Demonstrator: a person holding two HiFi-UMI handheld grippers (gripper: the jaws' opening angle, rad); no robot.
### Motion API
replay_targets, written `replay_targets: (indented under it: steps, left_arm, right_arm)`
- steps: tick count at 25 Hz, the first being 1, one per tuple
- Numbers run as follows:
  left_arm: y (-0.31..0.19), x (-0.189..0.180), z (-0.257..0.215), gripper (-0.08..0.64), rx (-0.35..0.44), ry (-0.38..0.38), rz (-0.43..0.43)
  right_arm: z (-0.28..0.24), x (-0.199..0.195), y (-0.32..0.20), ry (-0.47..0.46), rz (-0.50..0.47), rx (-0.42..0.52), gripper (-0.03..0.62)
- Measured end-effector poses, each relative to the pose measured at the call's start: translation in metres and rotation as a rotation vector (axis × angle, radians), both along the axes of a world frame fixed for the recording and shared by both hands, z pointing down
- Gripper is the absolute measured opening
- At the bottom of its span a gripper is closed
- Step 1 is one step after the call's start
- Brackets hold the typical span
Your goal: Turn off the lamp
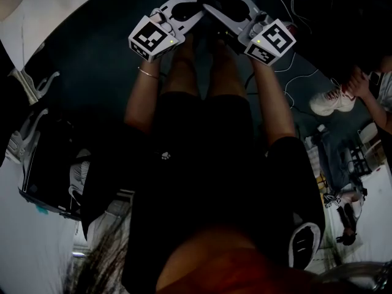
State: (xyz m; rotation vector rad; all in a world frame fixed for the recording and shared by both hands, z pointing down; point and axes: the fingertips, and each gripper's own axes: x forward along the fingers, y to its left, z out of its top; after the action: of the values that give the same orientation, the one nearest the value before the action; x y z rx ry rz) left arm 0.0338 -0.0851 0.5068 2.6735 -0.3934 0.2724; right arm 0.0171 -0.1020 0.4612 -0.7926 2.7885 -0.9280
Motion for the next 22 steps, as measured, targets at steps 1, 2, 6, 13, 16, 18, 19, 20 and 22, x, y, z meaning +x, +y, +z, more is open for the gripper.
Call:
replay_targets:
  steps: [1,2,6,13,16,18,19,20,22]
  left_arm:
    - [0.001,0.0,0.0,0.006,0.0,0.0,0.0]
    - [0.001,-0.001,-0.001,0.006,0.0,0.0,0.001]
    - [0.002,-0.001,0.003,0.006,-0.005,-0.007,-0.004]
    - [0.006,-0.003,0.01,0.006,-0.019,-0.02,0.005]
    - [0.01,-0.005,0.012,0.006,-0.028,-0.024,0.008]
    - [0.011,-0.005,0.013,0.006,-0.034,-0.027,0.01]
    - [0.01,-0.005,0.015,0.006,-0.036,-0.029,0.012]
    - [0.01,-0.004,0.016,0.006,-0.039,-0.03,0.014]
    - [0.008,-0.001,0.018,0.006,-0.045,-0.034,0.017]
  right_arm:
    - [0.0,-0.001,0.001,0.0,-0.002,-0.001,0.123]
    - [0.0,-0.001,0.001,-0.002,-0.006,-0.001,0.121]
    - [0.002,-0.003,0.003,-0.014,-0.022,-0.007,0.091]
    - [0.008,-0.005,0.008,-0.021,-0.033,-0.041,0.084]
    - [0.011,-0.007,0.011,-0.023,-0.026,-0.056,0.084]
    - [0.012,-0.007,0.011,-0.02,-0.023,-0.064,0.084]
    - [0.013,-0.007,0.01,-0.018,-0.022,-0.068,0.084]
    - [0.014,-0.006,0.009,-0.016,-0.021,-0.071,0.083]
    - [0.016,-0.003,0.008,-0.013,-0.019,-0.078,0.083]
